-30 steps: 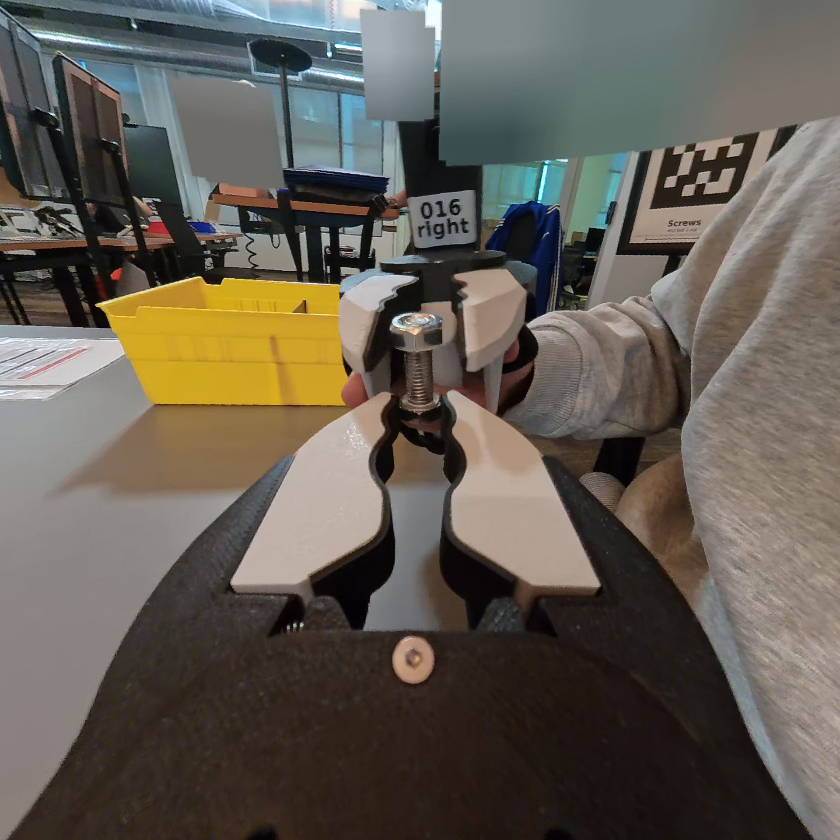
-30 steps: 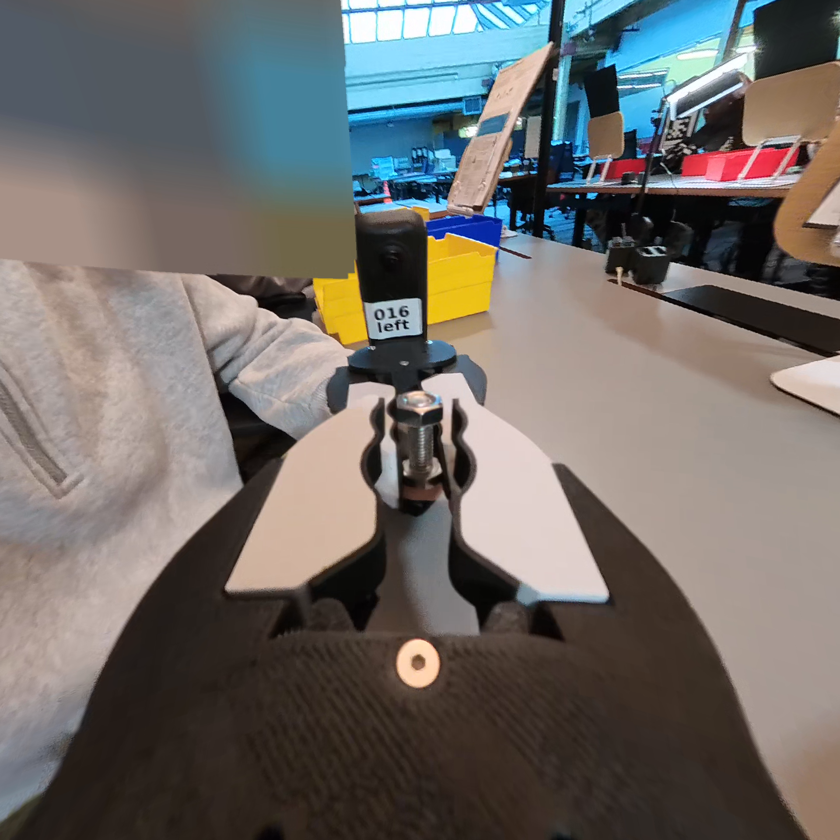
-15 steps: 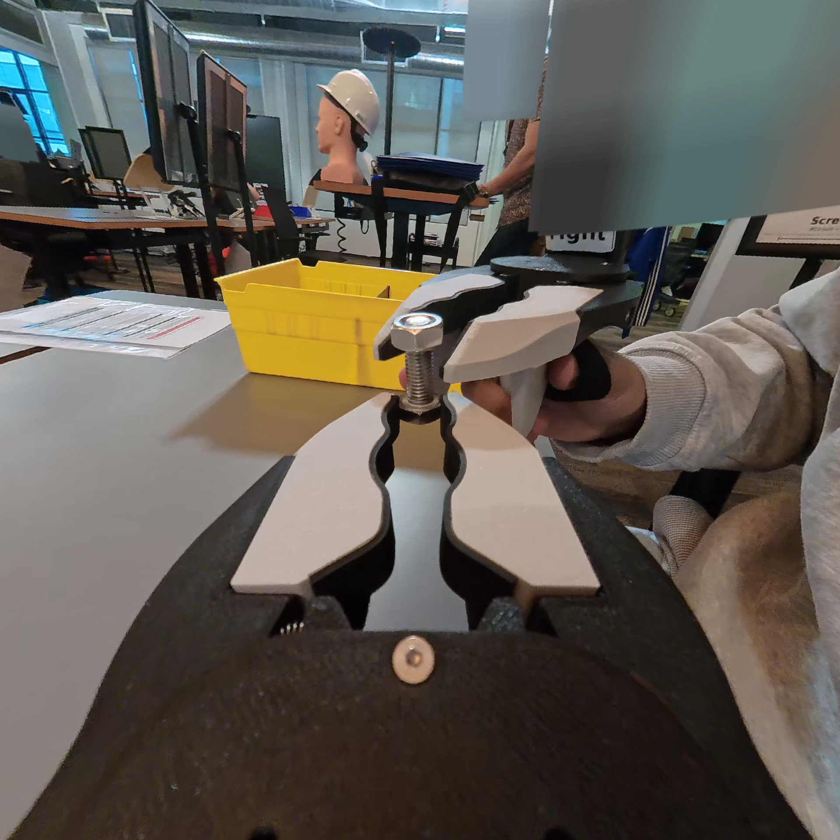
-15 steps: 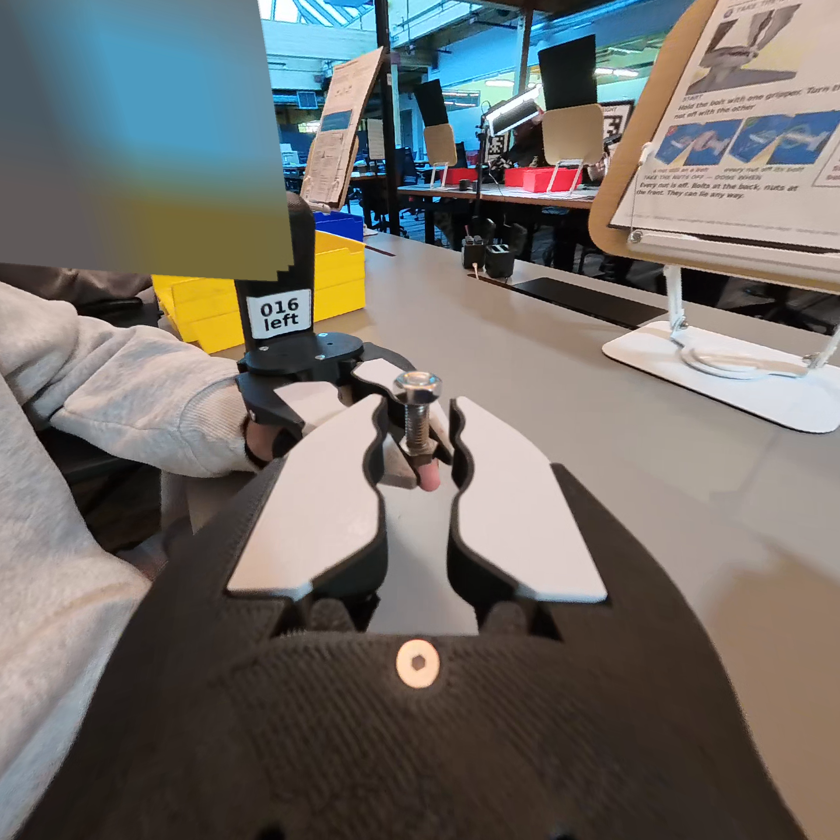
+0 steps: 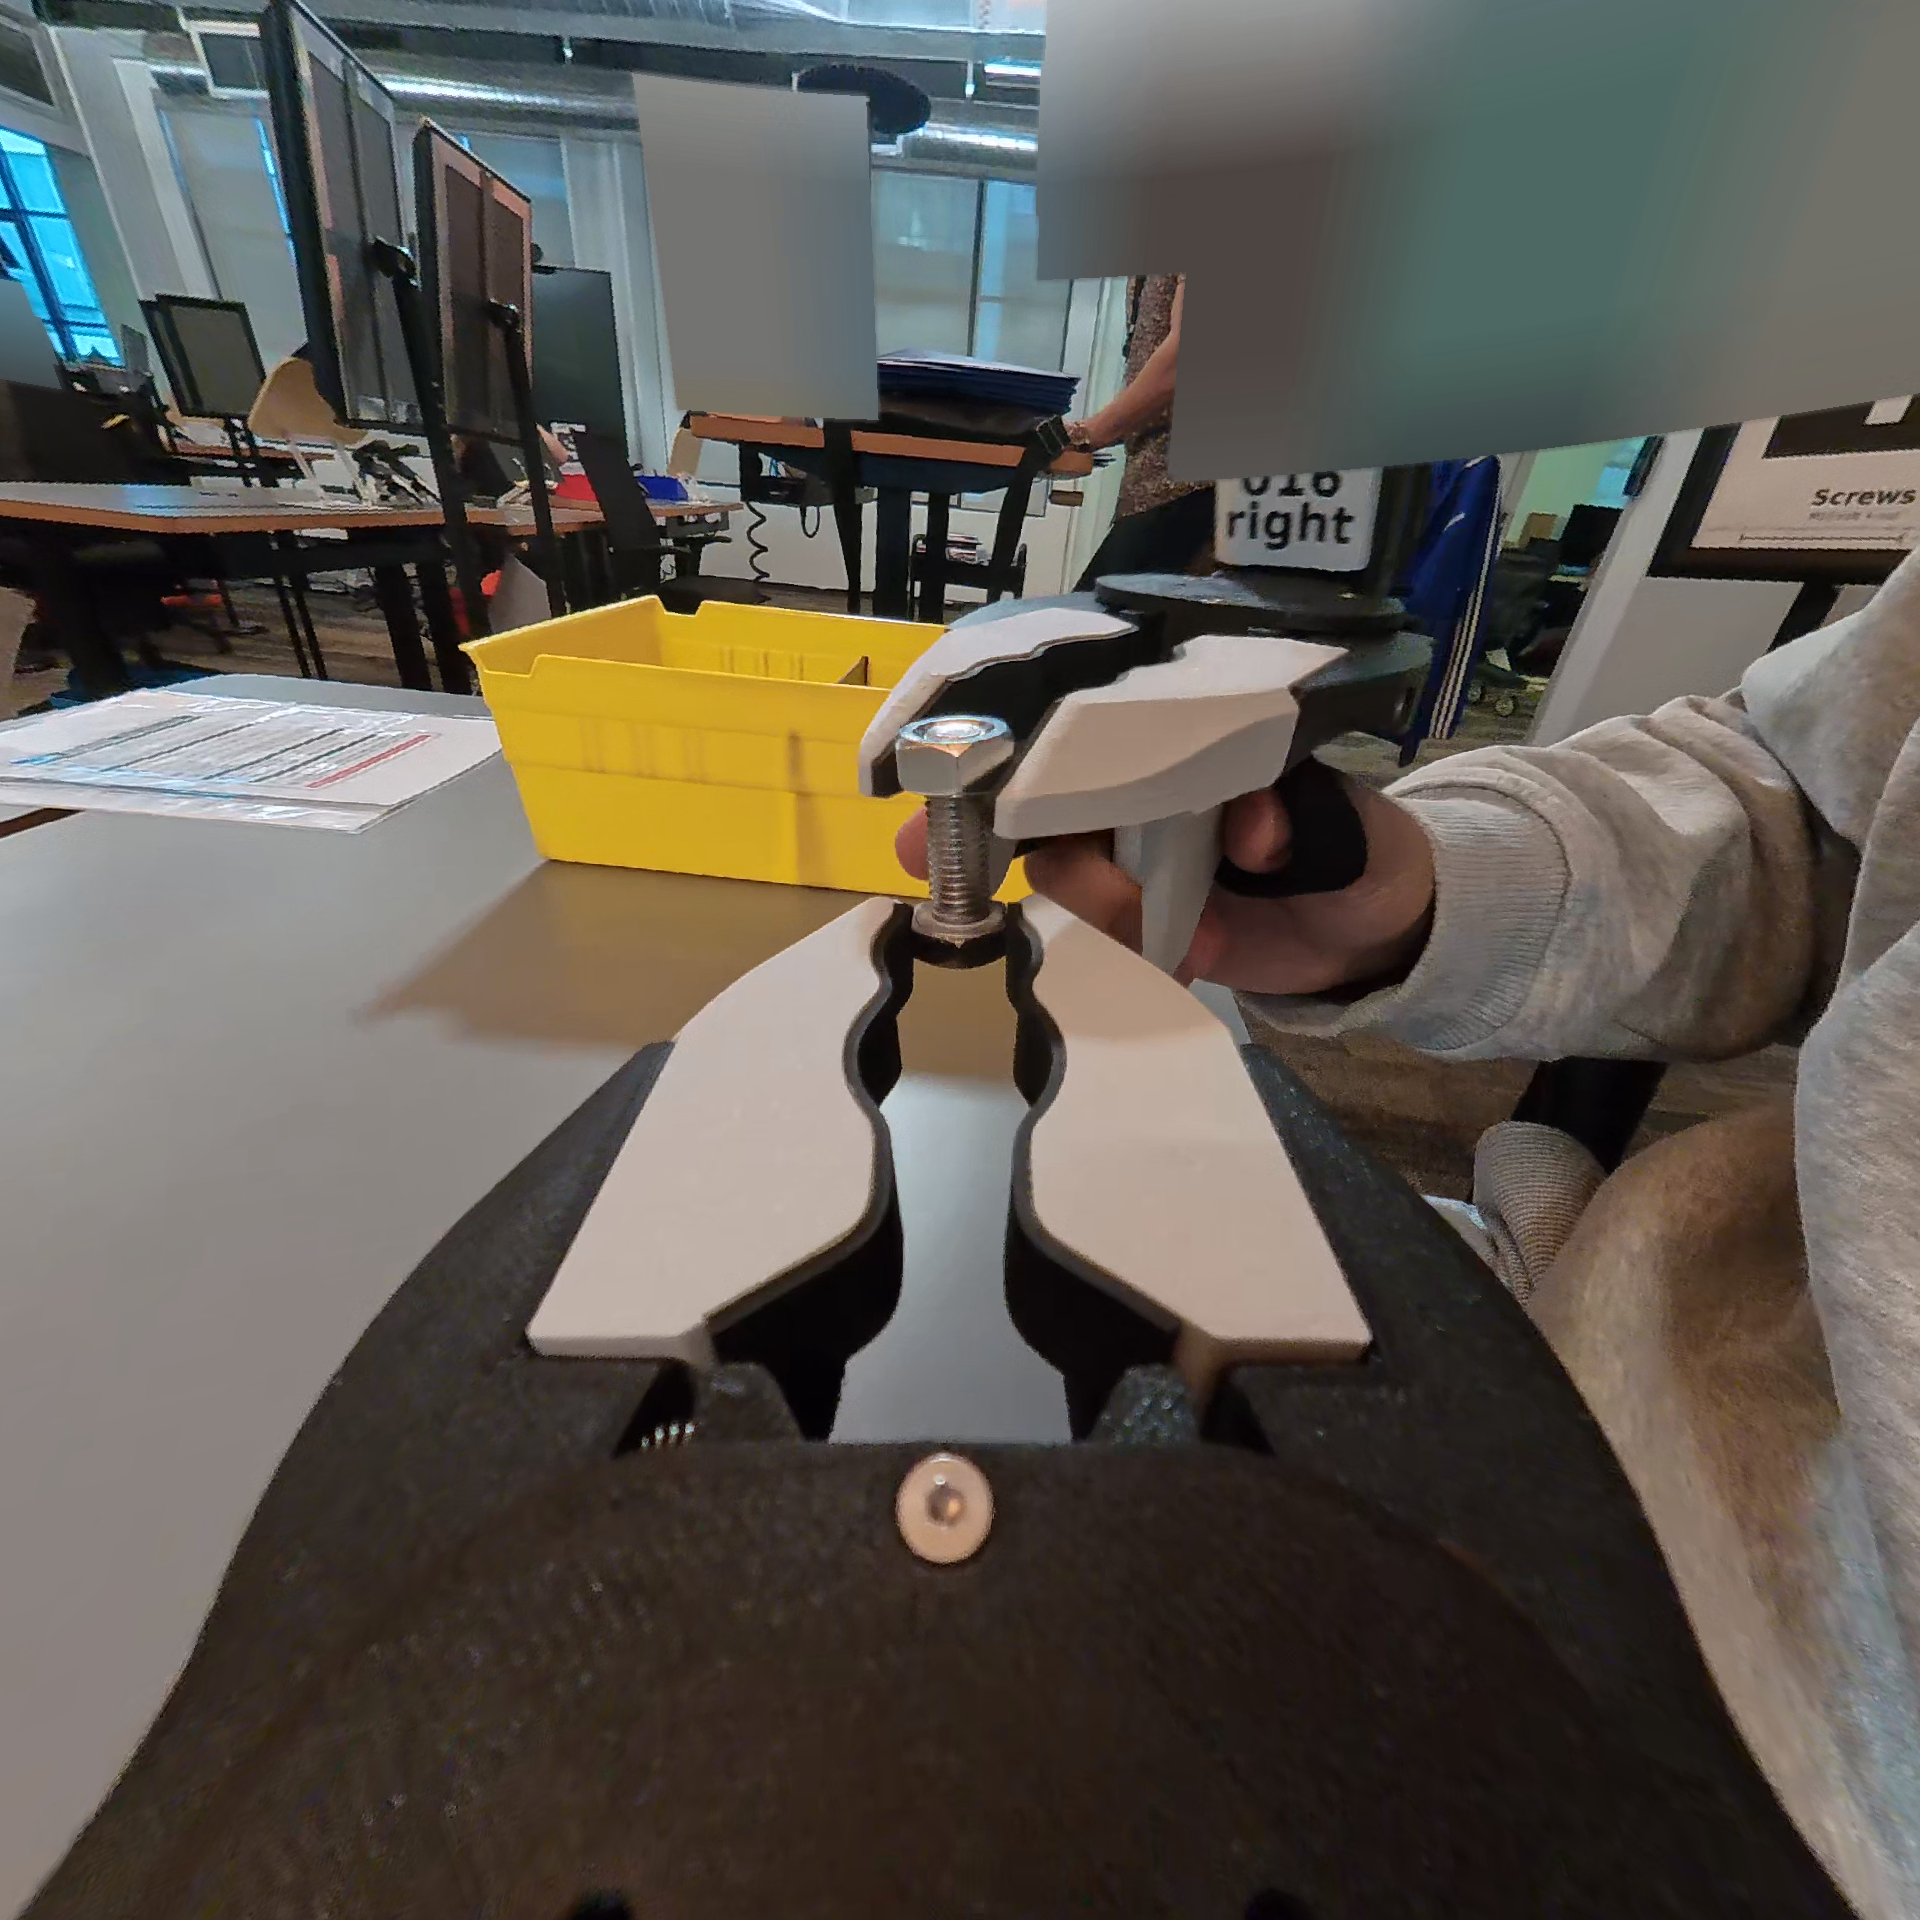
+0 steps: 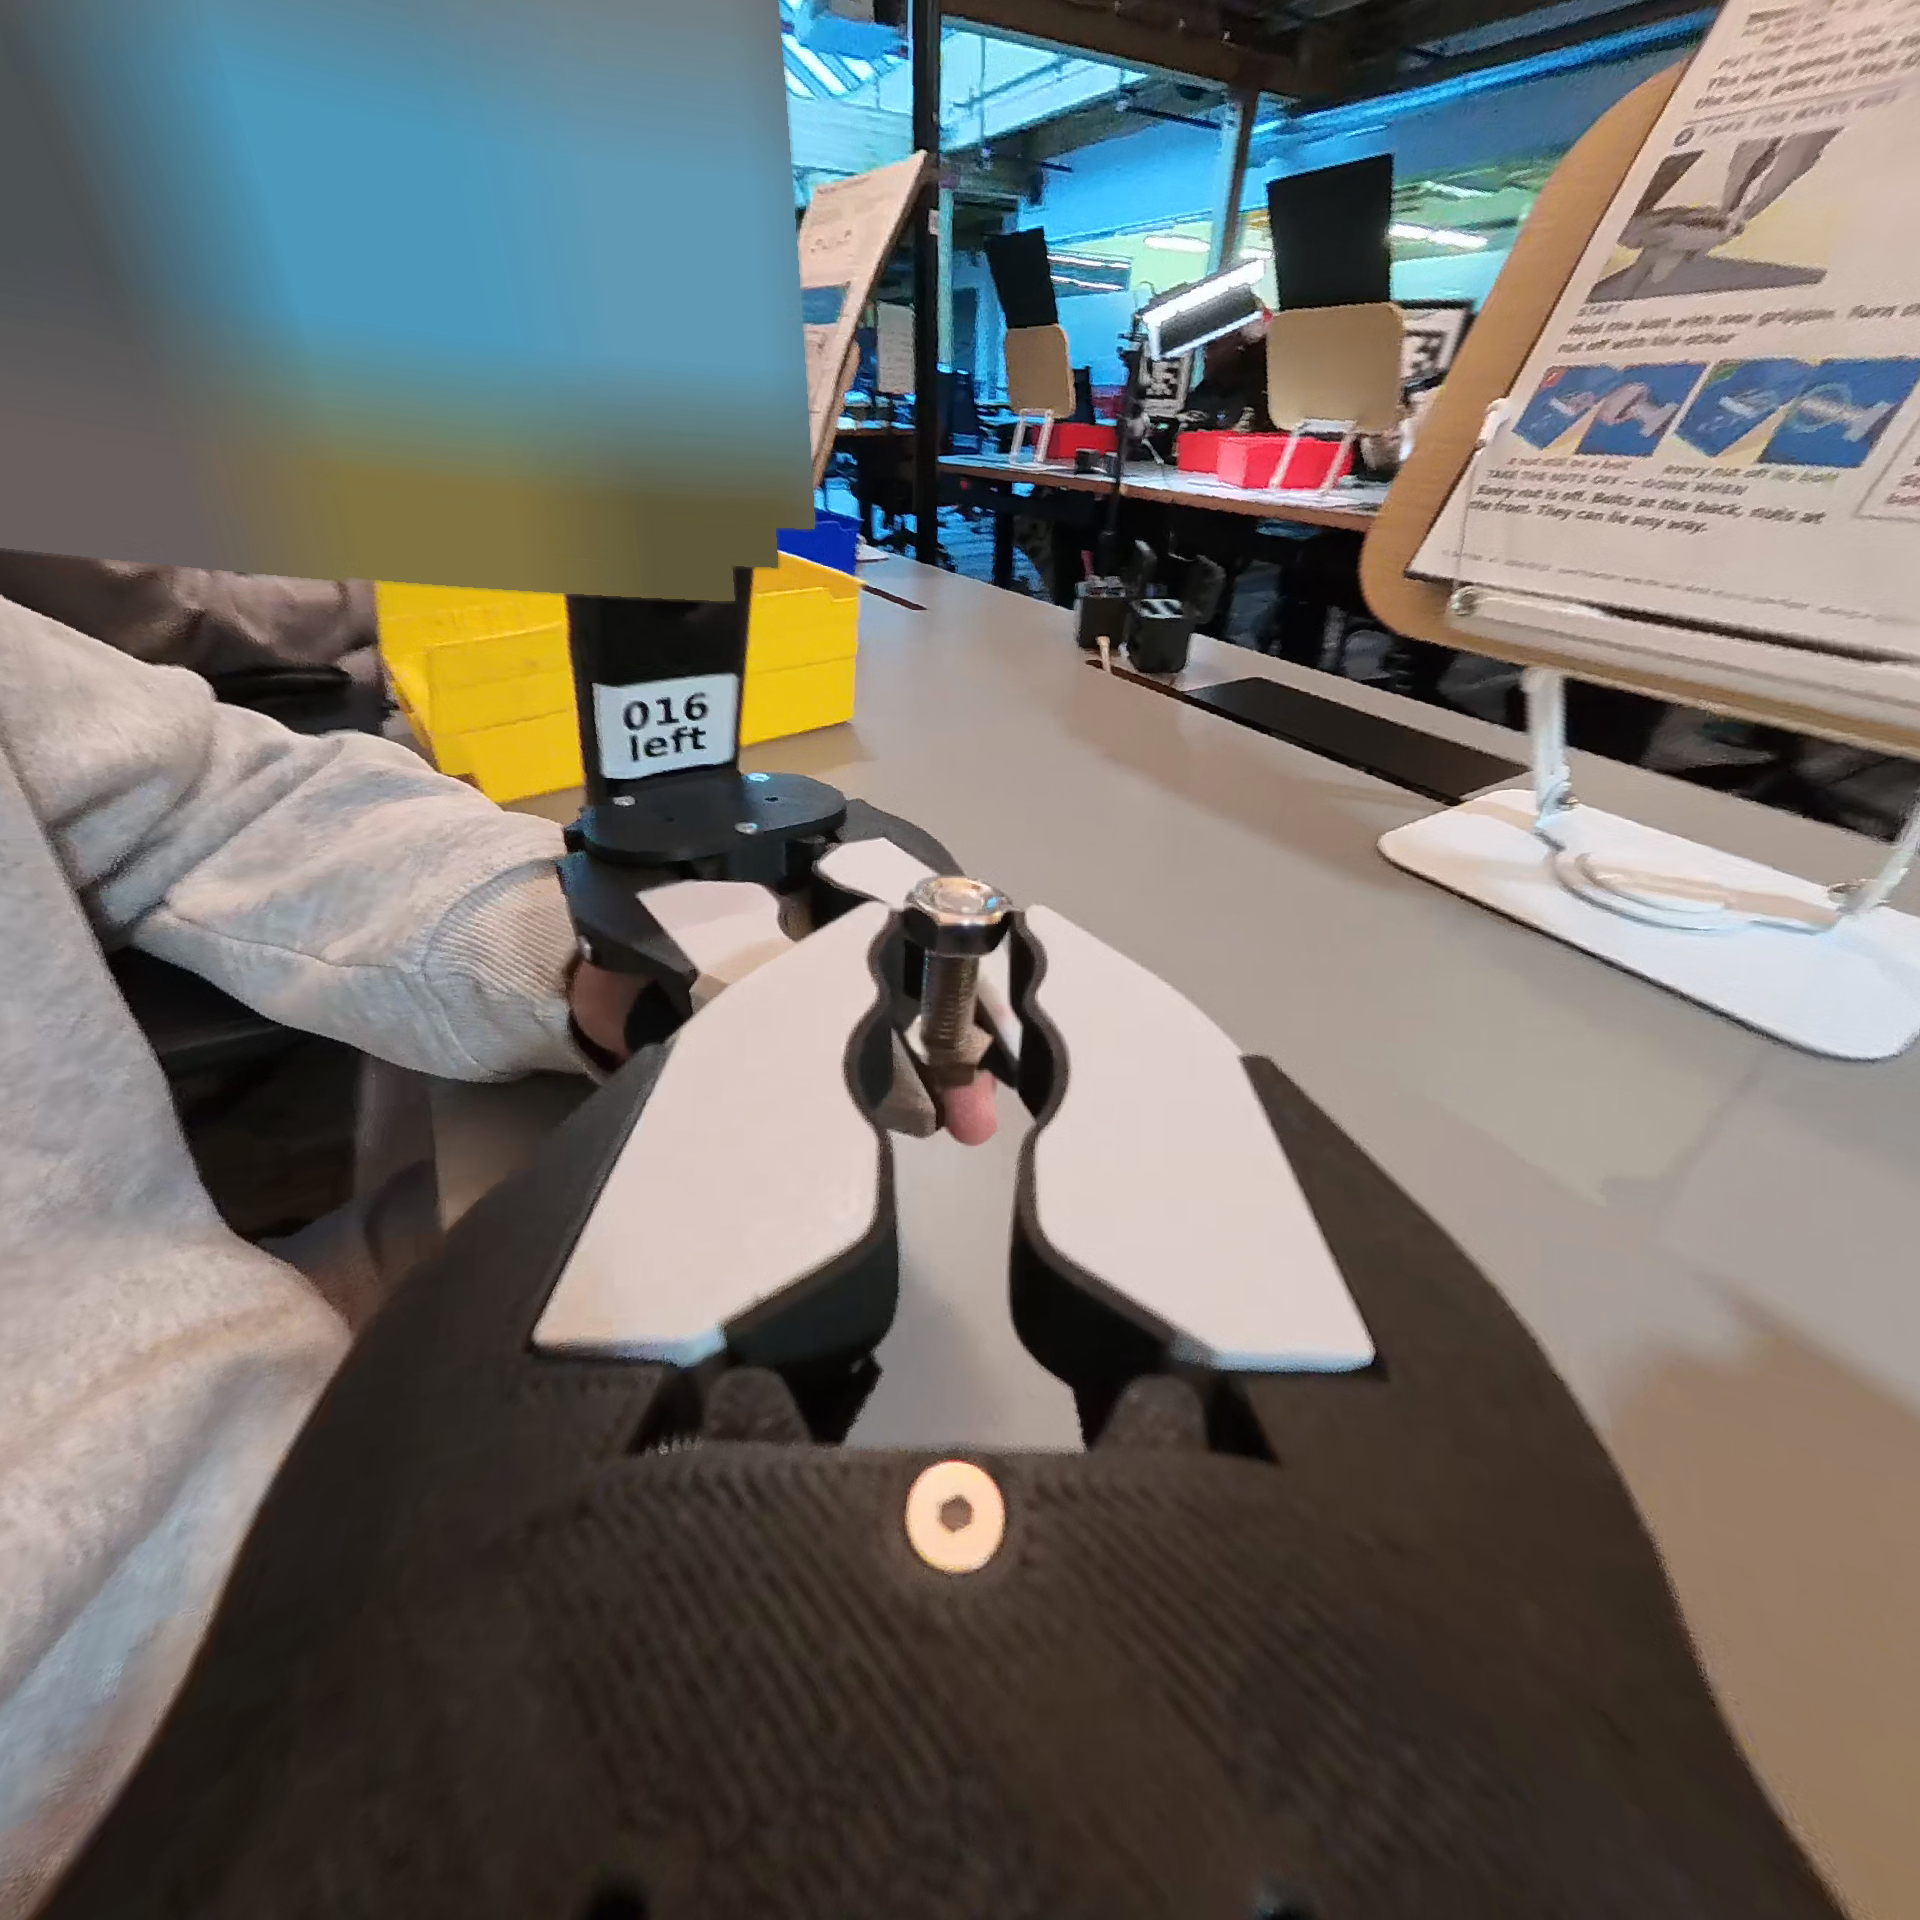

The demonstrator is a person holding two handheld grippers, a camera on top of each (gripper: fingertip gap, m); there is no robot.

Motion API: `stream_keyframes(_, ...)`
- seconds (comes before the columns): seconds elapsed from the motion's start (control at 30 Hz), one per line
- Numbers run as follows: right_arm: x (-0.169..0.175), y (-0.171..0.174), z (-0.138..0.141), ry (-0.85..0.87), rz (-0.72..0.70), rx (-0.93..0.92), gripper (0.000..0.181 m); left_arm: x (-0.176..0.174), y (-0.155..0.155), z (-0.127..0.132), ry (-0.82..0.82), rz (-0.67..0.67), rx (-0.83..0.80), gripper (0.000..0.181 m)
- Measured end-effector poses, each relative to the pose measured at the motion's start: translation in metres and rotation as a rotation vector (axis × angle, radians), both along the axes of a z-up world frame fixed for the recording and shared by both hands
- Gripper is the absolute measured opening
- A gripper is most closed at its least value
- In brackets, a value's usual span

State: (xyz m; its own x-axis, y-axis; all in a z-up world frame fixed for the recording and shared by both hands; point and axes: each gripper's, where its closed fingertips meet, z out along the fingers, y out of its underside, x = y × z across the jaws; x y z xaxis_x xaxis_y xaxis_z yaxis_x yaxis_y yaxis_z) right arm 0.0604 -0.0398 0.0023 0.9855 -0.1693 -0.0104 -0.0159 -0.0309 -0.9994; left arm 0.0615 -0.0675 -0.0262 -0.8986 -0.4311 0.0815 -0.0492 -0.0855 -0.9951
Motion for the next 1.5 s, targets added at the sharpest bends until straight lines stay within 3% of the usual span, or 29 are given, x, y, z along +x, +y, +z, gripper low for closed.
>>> stream_keyframes(0.17,0.002,-0.003,0.001,0.135,0.070,0.067,0.019,0.000,0.000,0.000,0.008,-0.006,-0.004,0.017)
stream_keyframes(0.53,-0.005,-0.003,0.005,0.194,0.172,0.097,0.019,-0.006,-0.003,0.004,0.019,-0.063,-0.040,0.017)
stream_keyframes(0.6,-0.001,-0.004,0.006,0.186,0.134,0.091,0.022,-0.002,0.000,0.003,0.012,-0.029,-0.031,0.017)
stream_keyframes(0.73,0.017,-0.010,0.011,0.162,-0.008,0.059,0.034,0.023,0.018,0.000,-0.017,0.178,0.043,0.017)
stream_keyframes(0.97,0.035,-0.004,0.000,0.177,-0.110,-0.255,0.042,0.041,0.032,-0.009,0.011,0.313,0.102,0.017)
stream_keyframes(1.2,0.029,0.014,-0.002,0.324,0.032,-0.611,0.038,0.039,0.031,-0.009,0.015,0.310,0.100,0.017)
stream_keyframes(1.37,0.027,0.018,-0.005,0.264,0.027,-0.795,0.022,0.033,0.028,-0.003,-0.032,0.305,0.099,0.017)
stream_keyframes(1.5,0.022,0.018,-0.002,0.173,0.067,-0.894,0.020,0.030,0.026,0.001,-0.026,0.273,0.067,0.017)
